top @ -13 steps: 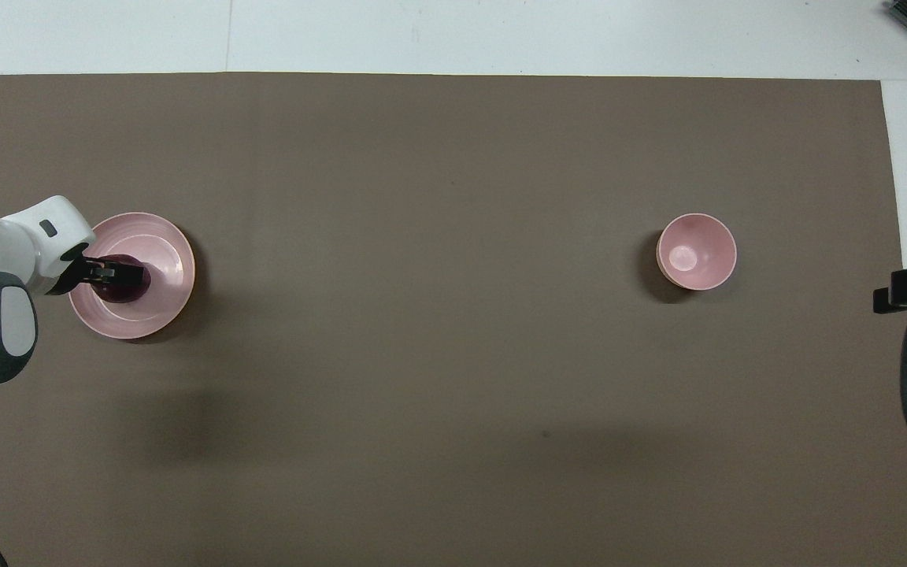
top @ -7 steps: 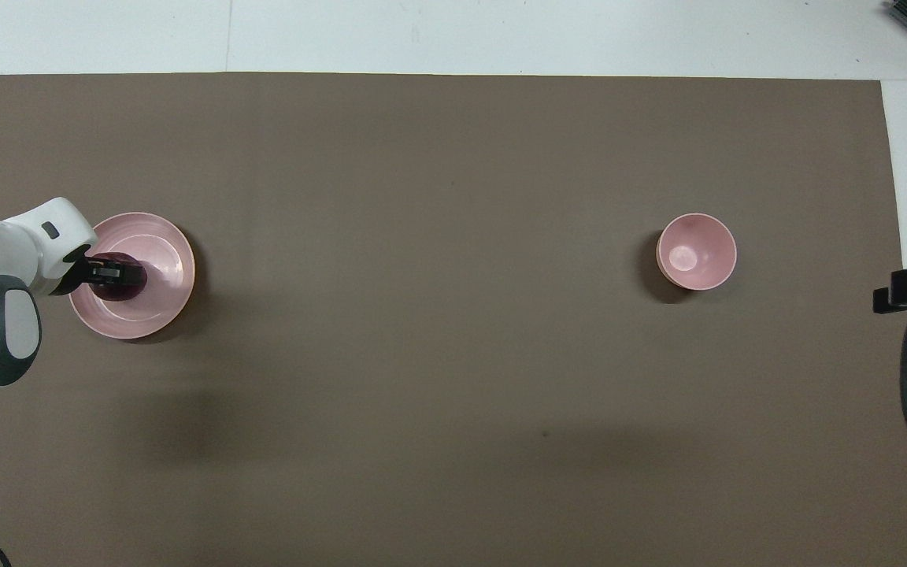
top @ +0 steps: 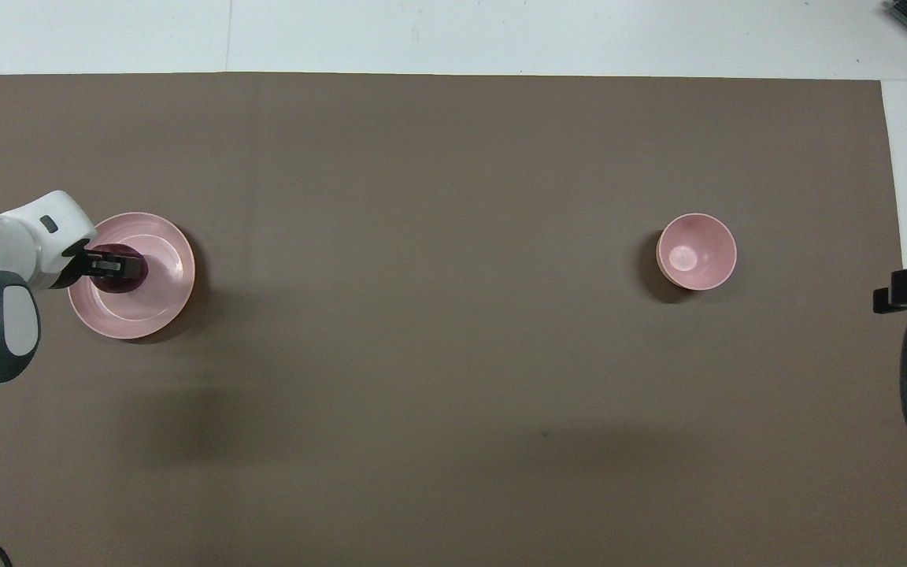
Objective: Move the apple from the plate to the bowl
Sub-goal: 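Close the left gripper on the red apple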
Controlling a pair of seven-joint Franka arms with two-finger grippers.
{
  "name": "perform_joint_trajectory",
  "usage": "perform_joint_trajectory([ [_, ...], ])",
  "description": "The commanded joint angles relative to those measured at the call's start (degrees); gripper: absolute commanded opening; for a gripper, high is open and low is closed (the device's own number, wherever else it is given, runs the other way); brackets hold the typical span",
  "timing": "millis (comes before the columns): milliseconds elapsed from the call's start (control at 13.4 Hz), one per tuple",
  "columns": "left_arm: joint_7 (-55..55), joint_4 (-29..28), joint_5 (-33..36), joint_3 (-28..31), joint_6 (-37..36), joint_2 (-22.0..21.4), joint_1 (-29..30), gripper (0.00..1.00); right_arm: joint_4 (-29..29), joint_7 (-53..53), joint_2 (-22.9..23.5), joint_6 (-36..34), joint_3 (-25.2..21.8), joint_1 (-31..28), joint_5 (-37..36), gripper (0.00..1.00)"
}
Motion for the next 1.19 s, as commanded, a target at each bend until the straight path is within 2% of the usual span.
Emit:
perform_joint_trajectory([
  [0, 0.99, 1.97, -0.99, -0.85, -1.36, -1.93, -0.47, 0.00, -0.51, -0.40, -0.64, -0.16, 0.08, -0.52, 1.42, 1.00],
  [74, 0.99, 2.24, -2.90, -1.90, -2.32, -2.20, -0.65, 0.00, -0.52, -0.40, -0.64, -0.16, 0.08, -0.52, 1.42, 1.00],
  [298, 0.99, 5.40, -15.02, -4.54, -9.25, -4.13, -1.00, 0.00, -0.43, -0.31, -0.64, -0.16, 0.08, -0.52, 1.42, 1.00],
  [446, 0.99, 7.25, -18.72, -6.47, -12.34, -5.27, -1.09, 0.00, -0.52, -0.40, -0.64, -0.16, 0.08, -0.52, 1.42, 1.00],
  [595, 0.99, 10.32, -27.22, -8.49, -16.72, -5.71, -1.27, 0.00, -0.52, -0.40, -0.64, -0.16, 0.08, -0.52, 1.42, 1.00],
  [818, 1.08, 10.60, -34.46, -12.71, -17.19, -7.38, -1.18, 0.00, -0.52, -0.40, -0.64, -0.16, 0.08, -0.52, 1.42, 1.00],
  [967, 1.08, 10.42, -43.21, -14.04, -17.63, -8.17, -1.27, 0.00, -0.43, -0.40, -0.64, -0.16, 0.08, -0.52, 1.42, 1.00],
  [1116, 0.99, 10.07, -47.73, -16.41, -17.45, -8.87, -1.01, 0.00, -0.51, -0.39, -0.64, -0.16, 0.08, -0.52, 1.42, 1.00],
])
